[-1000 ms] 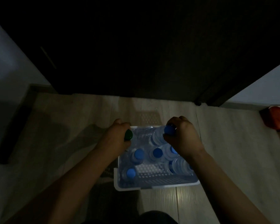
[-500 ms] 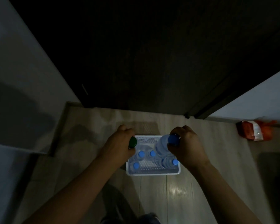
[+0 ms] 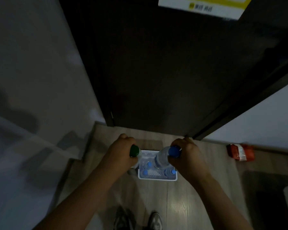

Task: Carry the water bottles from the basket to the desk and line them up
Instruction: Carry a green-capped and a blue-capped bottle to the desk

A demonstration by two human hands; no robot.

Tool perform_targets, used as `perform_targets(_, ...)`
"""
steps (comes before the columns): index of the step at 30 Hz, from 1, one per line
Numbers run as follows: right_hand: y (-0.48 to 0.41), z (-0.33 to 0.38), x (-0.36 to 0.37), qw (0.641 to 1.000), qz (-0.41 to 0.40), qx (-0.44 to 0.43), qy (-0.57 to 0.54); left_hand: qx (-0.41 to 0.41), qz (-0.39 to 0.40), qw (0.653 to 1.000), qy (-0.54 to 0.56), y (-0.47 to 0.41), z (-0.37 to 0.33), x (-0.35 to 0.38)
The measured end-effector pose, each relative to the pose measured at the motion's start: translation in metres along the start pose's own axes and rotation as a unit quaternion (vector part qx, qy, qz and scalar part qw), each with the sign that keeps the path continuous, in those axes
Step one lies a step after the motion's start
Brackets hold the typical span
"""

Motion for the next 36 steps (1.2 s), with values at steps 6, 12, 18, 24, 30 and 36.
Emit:
perform_targets(6,0.035,0.064,-0.049,0.999,-0.023,-0.018,-0.019,-0.035,-0.079,0.993,0.080,0.050,-0.011,-0.084)
perform_targets(12,0.048,0.115,-0.073,0.996,-0.032,-0.071,-0.035,-0.062,-0.146,0.981,0.113,0.093,-0.004,-0.122)
perform_targets(18,0.042,0.157,-0.091,0.991,0.017,-0.126,-0.031,-0.087,-0.209,0.967,0.120,0.121,-0.001,-0.159)
perform_targets(24,0.019,0.191,-0.106,0.977,0.052,-0.198,-0.067,-0.139,-0.257,0.947,0.136,0.133,-0.004,-0.182)
perform_targets(30,-0.012,0.222,-0.116,0.945,0.111,-0.301,-0.064,-0.227,-0.328,0.909,0.120,0.147,-0.019,-0.190)
perform_targets(36,-0.023,0.254,-0.109,0.903,0.187,-0.384,-0.054,-0.374,-0.374,0.843,0.096,0.181,-0.031,-0.188)
Point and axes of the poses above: each hand's wrist, its own y-axis away from the middle knuckle, its own x-axis out of the palm, z = x × y, the point moved 1 cm from there along -y, towards the middle knuckle, and after that the axes turned 7 degrees about -y, right-handed, at the moved point
